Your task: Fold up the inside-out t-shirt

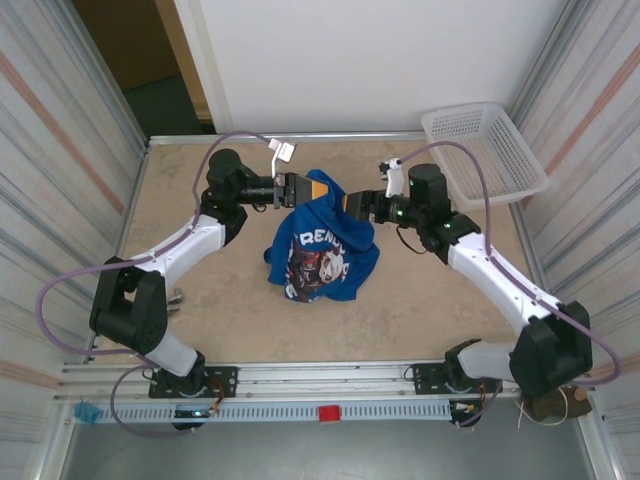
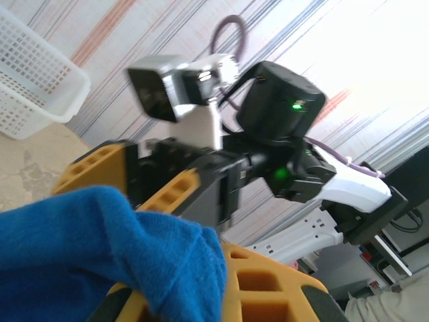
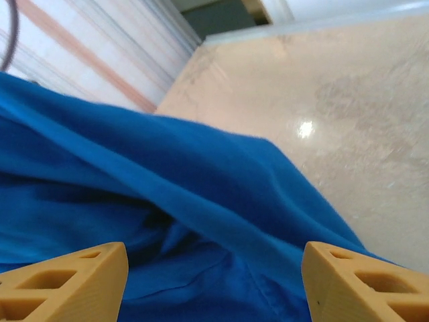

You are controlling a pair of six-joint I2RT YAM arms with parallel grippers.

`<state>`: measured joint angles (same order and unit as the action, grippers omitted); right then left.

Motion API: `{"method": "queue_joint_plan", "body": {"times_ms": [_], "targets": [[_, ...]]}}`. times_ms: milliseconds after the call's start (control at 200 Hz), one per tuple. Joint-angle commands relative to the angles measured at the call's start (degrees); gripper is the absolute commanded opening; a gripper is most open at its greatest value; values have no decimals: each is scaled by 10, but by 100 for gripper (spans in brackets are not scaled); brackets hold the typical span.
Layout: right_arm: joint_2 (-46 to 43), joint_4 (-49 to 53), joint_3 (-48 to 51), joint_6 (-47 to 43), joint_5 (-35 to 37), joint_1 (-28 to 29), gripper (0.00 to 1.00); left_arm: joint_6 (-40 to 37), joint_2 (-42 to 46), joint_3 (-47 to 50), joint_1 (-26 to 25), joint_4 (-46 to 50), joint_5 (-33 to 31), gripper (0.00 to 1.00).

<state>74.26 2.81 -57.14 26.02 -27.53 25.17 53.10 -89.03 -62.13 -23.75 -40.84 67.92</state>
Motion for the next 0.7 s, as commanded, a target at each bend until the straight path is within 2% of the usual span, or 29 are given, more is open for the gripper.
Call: {"method": "queue_joint_plan", "body": {"times_ms": [0, 195, 376, 691], "targets": [[14, -35, -17, -30, -50, 12, 67, 26, 19, -21, -6, -50, 18, 0], [13, -41, -21, -36, -68, 30, 57, 20, 18, -25, -8, -38, 20, 0], [-26, -40, -12, -35, -65, 33, 43, 18, 19, -24, -8, -35, 19, 0], [-82, -49, -9, -17, -66, 41, 37, 2, 17, -30, -8, -15, 17, 0]]}}
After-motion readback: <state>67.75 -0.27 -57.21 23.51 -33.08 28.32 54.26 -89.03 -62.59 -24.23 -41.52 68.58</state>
